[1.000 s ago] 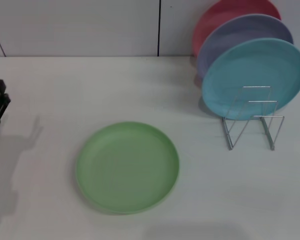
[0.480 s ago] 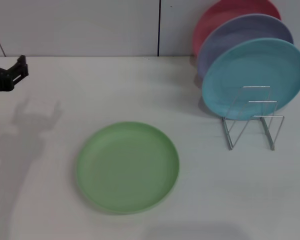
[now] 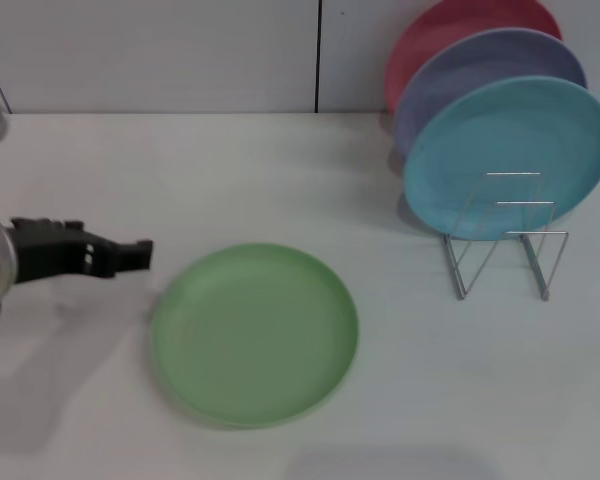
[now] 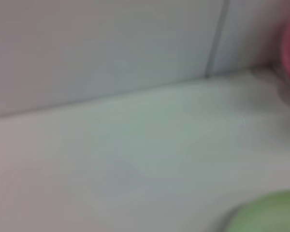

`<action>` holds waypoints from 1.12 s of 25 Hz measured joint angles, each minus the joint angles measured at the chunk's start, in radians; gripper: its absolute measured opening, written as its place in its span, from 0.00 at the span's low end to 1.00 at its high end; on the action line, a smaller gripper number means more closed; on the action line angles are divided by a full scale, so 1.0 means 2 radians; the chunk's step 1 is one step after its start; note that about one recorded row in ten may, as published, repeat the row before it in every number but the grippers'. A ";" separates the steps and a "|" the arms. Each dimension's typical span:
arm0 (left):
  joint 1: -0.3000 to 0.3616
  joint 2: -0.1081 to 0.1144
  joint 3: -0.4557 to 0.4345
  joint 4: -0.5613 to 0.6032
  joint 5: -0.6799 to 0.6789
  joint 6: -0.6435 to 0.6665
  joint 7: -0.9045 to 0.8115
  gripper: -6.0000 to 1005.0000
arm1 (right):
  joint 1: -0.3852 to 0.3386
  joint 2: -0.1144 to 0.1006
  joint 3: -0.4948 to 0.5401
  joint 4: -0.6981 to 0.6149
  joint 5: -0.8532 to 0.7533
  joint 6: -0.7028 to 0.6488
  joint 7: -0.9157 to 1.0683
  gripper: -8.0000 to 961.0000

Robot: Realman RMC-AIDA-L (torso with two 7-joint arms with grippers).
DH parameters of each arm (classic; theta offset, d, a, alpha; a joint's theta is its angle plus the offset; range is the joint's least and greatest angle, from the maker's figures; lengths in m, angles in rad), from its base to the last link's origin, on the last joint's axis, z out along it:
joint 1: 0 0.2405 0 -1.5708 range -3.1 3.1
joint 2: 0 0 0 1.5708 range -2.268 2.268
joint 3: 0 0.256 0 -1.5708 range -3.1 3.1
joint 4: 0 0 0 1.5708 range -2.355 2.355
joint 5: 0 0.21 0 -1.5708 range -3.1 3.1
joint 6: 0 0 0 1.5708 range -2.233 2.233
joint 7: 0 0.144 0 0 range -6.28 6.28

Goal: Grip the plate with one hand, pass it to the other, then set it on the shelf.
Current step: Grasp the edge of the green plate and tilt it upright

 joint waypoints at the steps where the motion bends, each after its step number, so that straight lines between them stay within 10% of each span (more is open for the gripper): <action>1: -0.001 -0.001 0.006 0.004 -0.001 -0.002 -0.002 0.84 | 0.001 0.000 0.000 -0.002 -0.001 0.003 0.001 0.85; 28: -0.063 -0.001 0.033 0.150 0.000 0.028 -0.011 0.83 | 0.010 -0.001 -0.005 -0.020 -0.002 0.027 0.009 0.85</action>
